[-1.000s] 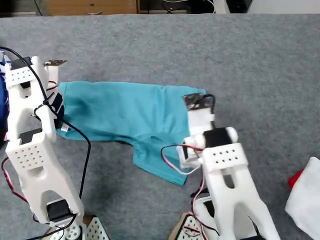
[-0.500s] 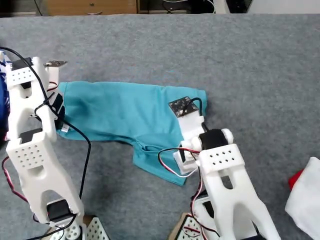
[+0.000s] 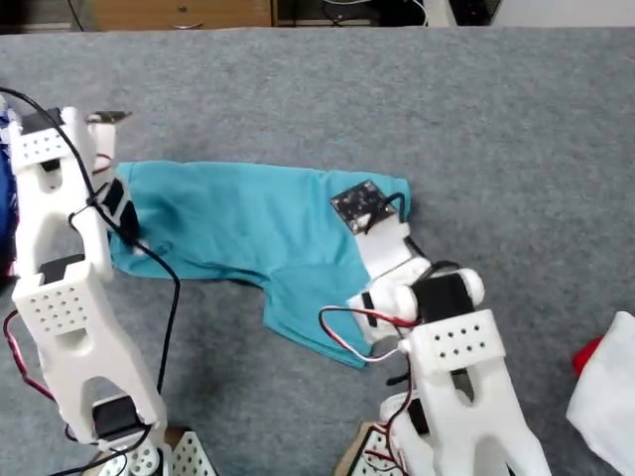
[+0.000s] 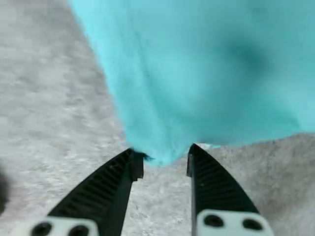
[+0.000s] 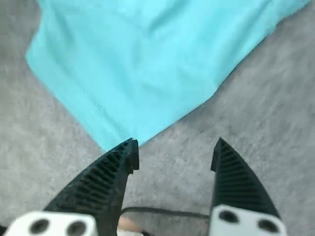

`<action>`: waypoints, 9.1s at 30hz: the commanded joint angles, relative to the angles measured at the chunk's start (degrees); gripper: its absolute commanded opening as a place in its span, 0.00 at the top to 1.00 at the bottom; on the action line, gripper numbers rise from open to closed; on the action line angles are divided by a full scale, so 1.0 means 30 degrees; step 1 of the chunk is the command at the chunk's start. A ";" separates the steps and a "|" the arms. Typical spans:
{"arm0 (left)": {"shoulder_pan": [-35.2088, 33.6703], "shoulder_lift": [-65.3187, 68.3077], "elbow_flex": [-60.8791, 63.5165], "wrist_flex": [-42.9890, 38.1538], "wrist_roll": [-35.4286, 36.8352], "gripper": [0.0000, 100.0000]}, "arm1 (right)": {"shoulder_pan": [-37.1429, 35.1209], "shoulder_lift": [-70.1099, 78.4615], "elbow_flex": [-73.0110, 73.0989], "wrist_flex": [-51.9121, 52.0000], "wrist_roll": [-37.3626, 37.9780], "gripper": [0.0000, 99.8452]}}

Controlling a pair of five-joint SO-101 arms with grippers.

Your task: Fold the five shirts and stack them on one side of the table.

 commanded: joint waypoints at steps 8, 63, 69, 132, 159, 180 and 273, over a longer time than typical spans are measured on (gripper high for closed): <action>-0.0615 -0.0835 -0.3399 0.0234 0.1260 0.98 | -0.5201 0.0659 0.0659 -0.3692 -0.2139 0.75; -0.1993 -0.5114 0.3516 0.0205 0.3868 0.66 | -1.0564 1.2645 0.2300 -0.9553 0.1553 0.87; -0.2022 -0.5114 0.3516 0.0205 0.3839 0.66 | -1.0535 1.5136 0.1538 -0.9465 0.1788 0.88; -0.2960 -0.5143 0.3311 0.0205 0.1407 0.66 | -0.0747 2.1026 -1.6190 -0.6066 1.5619 1.00; -0.2227 -0.4850 0.1817 0.0176 0.3810 0.66 | -0.0425 1.8330 -1.8183 0.1905 1.1370 1.00; -0.1729 0.6784 -1.0462 0.0176 0.7648 0.66 | 0.2359 1.8359 -1.8212 0.2344 0.5978 0.94; 1.7700 0.5612 -1.7143 -0.1729 1.8022 0.98 | 1.2674 2.3722 -2.0733 -1.3070 0.0615 0.94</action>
